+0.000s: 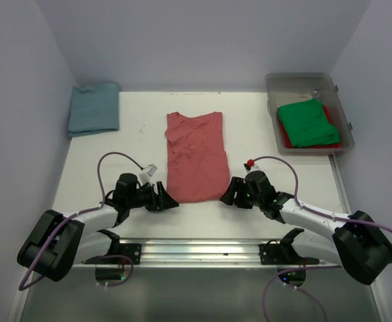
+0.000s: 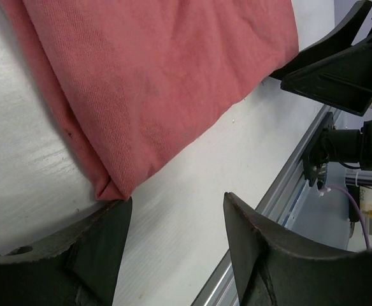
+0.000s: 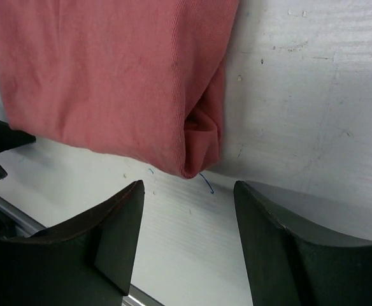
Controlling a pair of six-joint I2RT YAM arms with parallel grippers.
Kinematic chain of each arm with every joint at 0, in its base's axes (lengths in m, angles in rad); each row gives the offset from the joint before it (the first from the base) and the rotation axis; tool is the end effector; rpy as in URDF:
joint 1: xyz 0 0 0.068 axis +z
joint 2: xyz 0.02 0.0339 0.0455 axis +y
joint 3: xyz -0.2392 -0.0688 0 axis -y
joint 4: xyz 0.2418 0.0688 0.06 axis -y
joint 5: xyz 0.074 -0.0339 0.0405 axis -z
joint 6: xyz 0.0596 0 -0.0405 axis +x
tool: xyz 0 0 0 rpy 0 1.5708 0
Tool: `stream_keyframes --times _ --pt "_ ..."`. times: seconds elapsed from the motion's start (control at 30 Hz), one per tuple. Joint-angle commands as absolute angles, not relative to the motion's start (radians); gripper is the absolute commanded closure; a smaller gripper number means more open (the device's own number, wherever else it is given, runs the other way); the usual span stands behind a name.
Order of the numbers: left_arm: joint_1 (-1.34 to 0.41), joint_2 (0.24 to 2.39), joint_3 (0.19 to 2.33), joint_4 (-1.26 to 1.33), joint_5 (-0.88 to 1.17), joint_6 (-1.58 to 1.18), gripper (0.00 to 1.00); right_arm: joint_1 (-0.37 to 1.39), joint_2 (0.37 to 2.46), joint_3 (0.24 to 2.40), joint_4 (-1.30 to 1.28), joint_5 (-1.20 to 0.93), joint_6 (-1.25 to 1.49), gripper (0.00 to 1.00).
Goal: Fold and stack the t-shirts
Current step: Grab one side of the 2/3 rectangular tshirt with both arms
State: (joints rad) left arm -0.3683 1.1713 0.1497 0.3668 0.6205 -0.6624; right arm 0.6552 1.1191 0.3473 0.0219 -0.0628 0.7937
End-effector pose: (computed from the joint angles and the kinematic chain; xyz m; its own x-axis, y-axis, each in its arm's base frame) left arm 0.1755 -0.1049 0.0843 -0.8928 -0.1918 -0.4077 0.2208 0.6024 -0.7670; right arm 0.1788 0.1421 0.1121 -0.8385 0.2530 -0.4826 -0.0667 0.8314 0.5517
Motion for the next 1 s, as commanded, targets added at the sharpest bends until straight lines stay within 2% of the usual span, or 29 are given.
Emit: stream_keyframes --times 0.0,0.27,0.37,0.47,0.5,0.57,0.6,0.7,0.73,0.83,0.97 --pt "-0.362 1.227 0.132 0.287 0.516 -0.638 0.35 0.653 1.147 0.333 0.109 -0.028 0.830 0.38" --pt "-0.362 1.285 0.193 0.216 0.433 -0.626 0.41 0.653 1.261 0.342 0.176 0.058 0.789 0.41" --pt "-0.362 1.302 0.206 0.204 0.403 -0.627 0.41 0.655 1.319 0.360 0.210 0.087 0.770 0.44" --pt "-0.362 1.316 0.210 0.204 0.400 -0.629 0.42 0.653 1.385 0.383 0.244 0.086 0.764 0.60" --pt "-0.362 1.318 0.212 0.204 0.402 -0.629 0.43 0.655 1.399 0.390 0.255 0.078 0.764 0.76" --pt "-0.362 1.322 0.213 0.209 0.402 -0.630 0.49 0.653 1.413 0.391 0.264 0.066 0.767 0.96" --pt "-0.362 1.322 0.212 0.212 0.409 -0.627 0.53 0.655 1.408 0.390 0.264 0.071 0.765 1.00" --pt "-0.362 1.321 0.207 0.218 0.422 -0.624 0.73 0.655 1.352 0.382 0.230 0.060 0.759 1.00" --pt "-0.362 1.318 0.203 0.219 0.428 -0.624 0.84 0.657 1.323 0.376 0.197 0.055 0.759 1.00" --pt "-0.362 1.284 0.180 0.216 0.448 -0.626 0.99 0.660 1.198 0.364 0.105 0.055 0.744 1.00" --pt "-0.364 1.192 0.147 0.169 0.471 -0.632 1.00 0.667 1.042 0.367 -0.041 0.034 0.729 1.00"
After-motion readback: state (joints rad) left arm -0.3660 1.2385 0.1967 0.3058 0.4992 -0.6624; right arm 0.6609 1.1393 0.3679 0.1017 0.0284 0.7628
